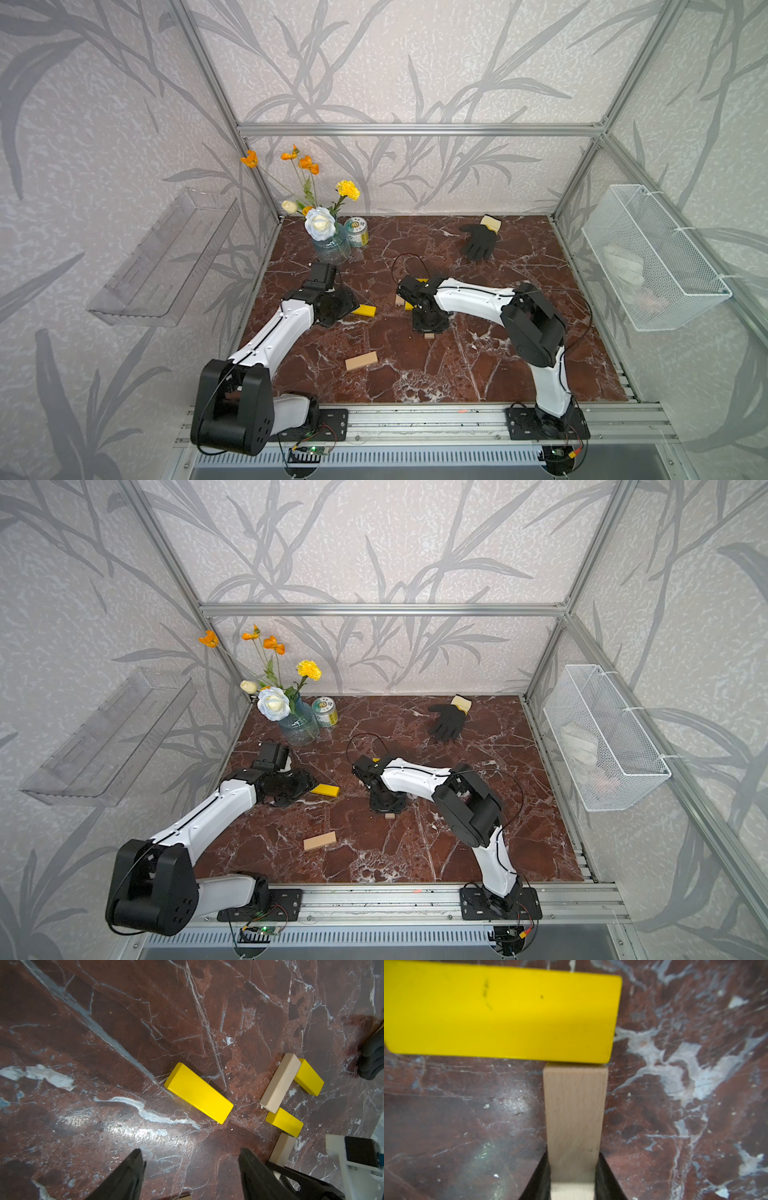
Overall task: Assemble the number 6 with building blocks
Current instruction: Assemble the building block at the center of the board.
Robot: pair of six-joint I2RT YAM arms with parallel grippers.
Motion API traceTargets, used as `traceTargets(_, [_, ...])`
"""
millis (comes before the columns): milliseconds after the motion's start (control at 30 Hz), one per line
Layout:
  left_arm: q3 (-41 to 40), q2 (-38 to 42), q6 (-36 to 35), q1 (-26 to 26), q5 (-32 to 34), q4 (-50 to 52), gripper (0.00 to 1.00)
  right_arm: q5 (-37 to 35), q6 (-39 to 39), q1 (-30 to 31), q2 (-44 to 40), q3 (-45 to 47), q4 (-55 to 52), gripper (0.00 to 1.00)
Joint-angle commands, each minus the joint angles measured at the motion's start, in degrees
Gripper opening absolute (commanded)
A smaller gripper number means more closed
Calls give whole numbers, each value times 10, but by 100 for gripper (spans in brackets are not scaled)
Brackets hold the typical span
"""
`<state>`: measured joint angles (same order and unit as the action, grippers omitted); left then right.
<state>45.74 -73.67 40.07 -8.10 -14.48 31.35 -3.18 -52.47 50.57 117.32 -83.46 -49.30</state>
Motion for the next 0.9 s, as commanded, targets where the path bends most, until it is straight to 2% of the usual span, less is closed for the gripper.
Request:
traceTargets(0, [-3, 2, -11, 3, 11, 10, 74, -8, -3, -2, 20, -8, -11, 0])
traceTargets(367, [-3, -1, -12, 4, 11, 10, 74, -8, -2, -5, 27, -13, -19, 0])
traceTargets(833, [-7, 0, -14, 5, 12, 11, 74, 36, 10, -16, 49, -6, -18, 0])
traceTargets(867, [-7, 1, -13, 5, 13, 12, 74, 41, 10, -16, 49, -3, -15, 39])
